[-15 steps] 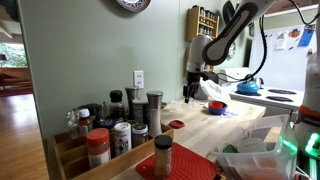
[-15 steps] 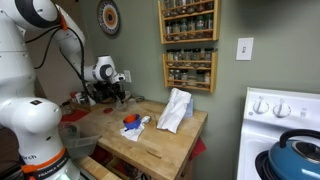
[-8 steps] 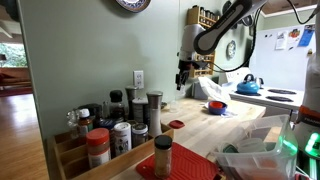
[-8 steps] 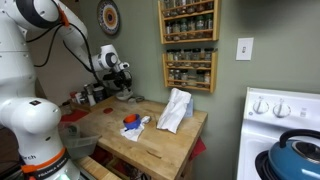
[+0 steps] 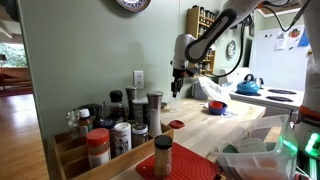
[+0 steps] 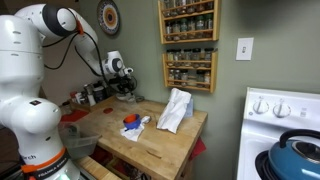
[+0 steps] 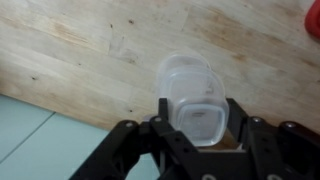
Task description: Stack the plastic cup on the other
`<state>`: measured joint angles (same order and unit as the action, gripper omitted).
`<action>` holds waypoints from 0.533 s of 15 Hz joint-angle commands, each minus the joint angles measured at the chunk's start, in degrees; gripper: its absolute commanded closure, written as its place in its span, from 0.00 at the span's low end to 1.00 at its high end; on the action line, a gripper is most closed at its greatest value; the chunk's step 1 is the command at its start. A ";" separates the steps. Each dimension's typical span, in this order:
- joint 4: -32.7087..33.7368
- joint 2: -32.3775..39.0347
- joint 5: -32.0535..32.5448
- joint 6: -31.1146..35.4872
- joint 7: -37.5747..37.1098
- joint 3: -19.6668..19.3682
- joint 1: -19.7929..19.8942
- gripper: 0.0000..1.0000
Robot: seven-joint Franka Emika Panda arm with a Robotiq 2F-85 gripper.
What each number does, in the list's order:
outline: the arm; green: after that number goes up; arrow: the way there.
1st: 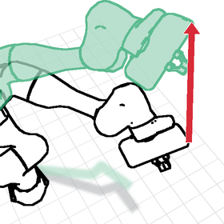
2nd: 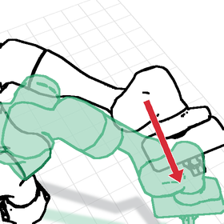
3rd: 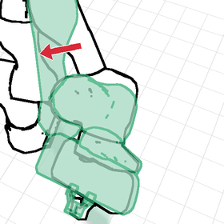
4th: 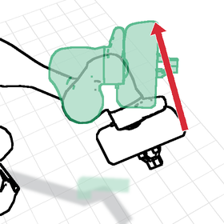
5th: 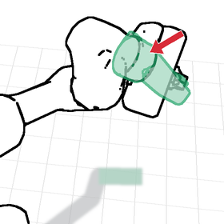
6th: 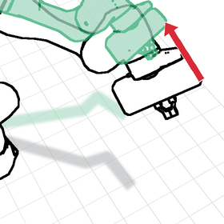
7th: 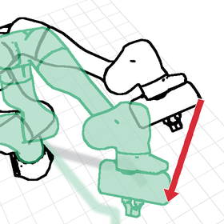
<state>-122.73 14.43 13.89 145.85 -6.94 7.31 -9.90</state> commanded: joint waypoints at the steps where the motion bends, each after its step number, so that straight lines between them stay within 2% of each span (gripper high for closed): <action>1: 2.77 3.25 -0.45 -2.87 2.22 -0.61 -0.44 0.67; 8: 2.24 5.47 -0.77 -5.65 1.57 -1.50 -0.45 0.67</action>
<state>-120.90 18.93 13.63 142.43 -5.66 6.66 -9.87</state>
